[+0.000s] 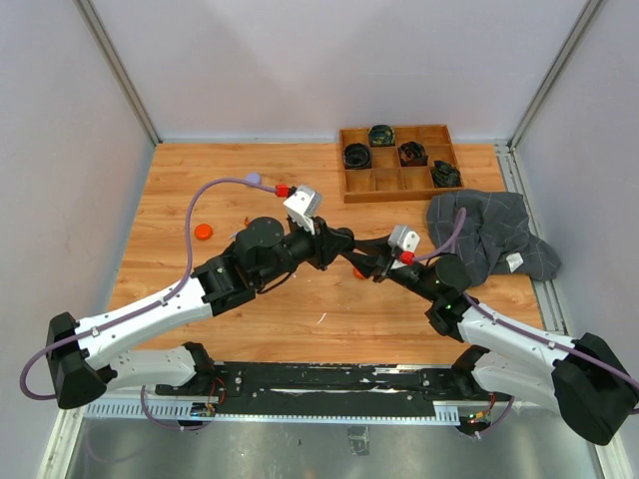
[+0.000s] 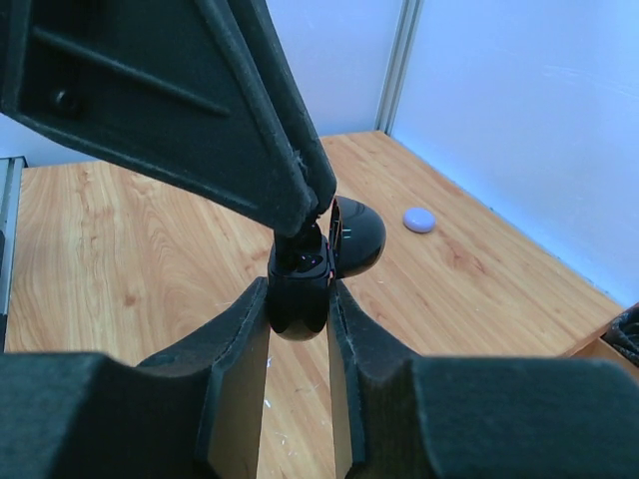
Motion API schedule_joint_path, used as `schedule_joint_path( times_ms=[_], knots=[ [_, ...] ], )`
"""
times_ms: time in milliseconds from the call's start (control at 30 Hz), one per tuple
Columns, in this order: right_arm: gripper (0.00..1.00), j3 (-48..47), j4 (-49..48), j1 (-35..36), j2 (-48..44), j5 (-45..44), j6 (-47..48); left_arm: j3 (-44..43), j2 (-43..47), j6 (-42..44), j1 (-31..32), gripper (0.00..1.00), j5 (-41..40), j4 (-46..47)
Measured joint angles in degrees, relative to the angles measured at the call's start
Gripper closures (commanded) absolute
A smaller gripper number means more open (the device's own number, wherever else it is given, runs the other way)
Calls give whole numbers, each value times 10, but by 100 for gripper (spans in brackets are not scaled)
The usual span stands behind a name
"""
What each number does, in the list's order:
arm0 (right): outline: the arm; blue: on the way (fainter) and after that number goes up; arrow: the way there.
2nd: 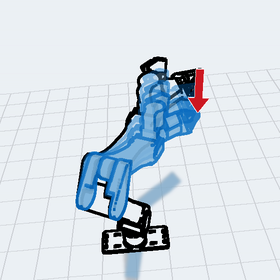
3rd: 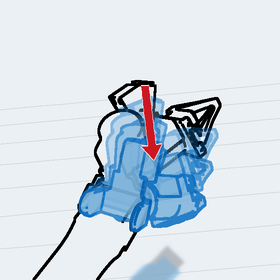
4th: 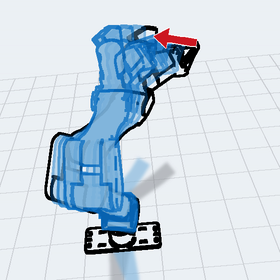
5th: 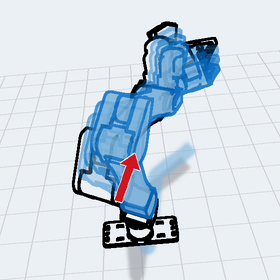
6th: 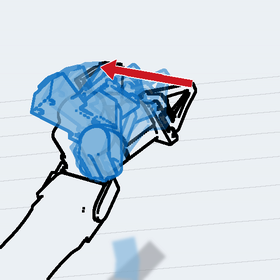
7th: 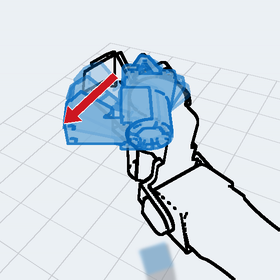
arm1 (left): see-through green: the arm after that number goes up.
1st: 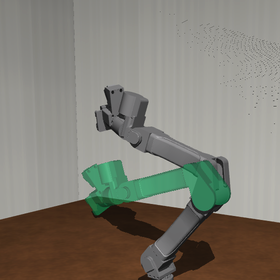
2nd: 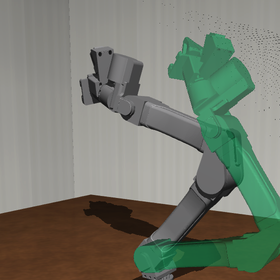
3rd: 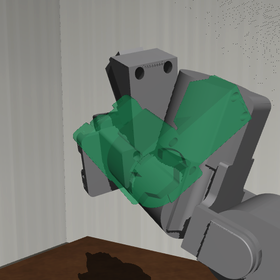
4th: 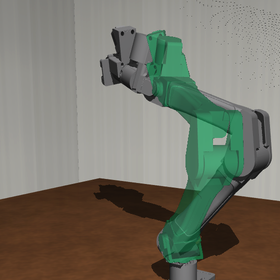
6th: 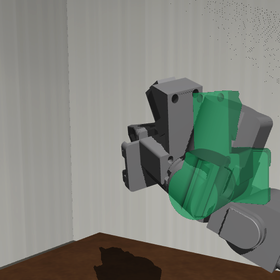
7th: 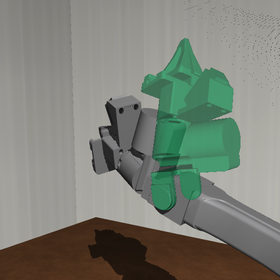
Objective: Insert the wireless bluetooth earbuds into the charging case
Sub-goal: Place the earbud in the charging case, then close the charging case.
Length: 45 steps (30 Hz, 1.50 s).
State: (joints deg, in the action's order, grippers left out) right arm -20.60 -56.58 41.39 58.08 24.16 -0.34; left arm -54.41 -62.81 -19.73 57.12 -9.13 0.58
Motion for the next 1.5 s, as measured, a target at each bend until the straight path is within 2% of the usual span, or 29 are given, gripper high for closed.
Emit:
schedule_joint_path(
  times_ms=[233,333,400,567,733,933,1067,1200,1333,1500],
  knots=[
    [99,0,-23,0,0,3,-11,10,5,8,0,90,12,22],
    [99,0,-27,0,0,4,-14,12,7,13,0,87,14,24],
    [99,0,-30,0,0,5,-16,12,8,16,0,83,15,25],
    [99,0,-32,0,0,10,-24,12,8,21,0,62,18,24],
    [99,0,-37,0,3,12,-26,12,11,23,0,50,20,21],
    [99,0,-46,0,9,12,-27,11,29,24,0,41,11,9],
    [99,0,-51,0,16,14,-29,10,48,23,-12,38,12,-7],
    [99,0,-54,0,26,29,-38,9,66,14,-72,32,62,-16],
    [99,-1,-60,0,38,47,-52,9,71,-3,-145,26,151,-20],
    [99,-10,-68,0,52,73,-73,10,66,-24,-199,23,266,-17]
  ],
)
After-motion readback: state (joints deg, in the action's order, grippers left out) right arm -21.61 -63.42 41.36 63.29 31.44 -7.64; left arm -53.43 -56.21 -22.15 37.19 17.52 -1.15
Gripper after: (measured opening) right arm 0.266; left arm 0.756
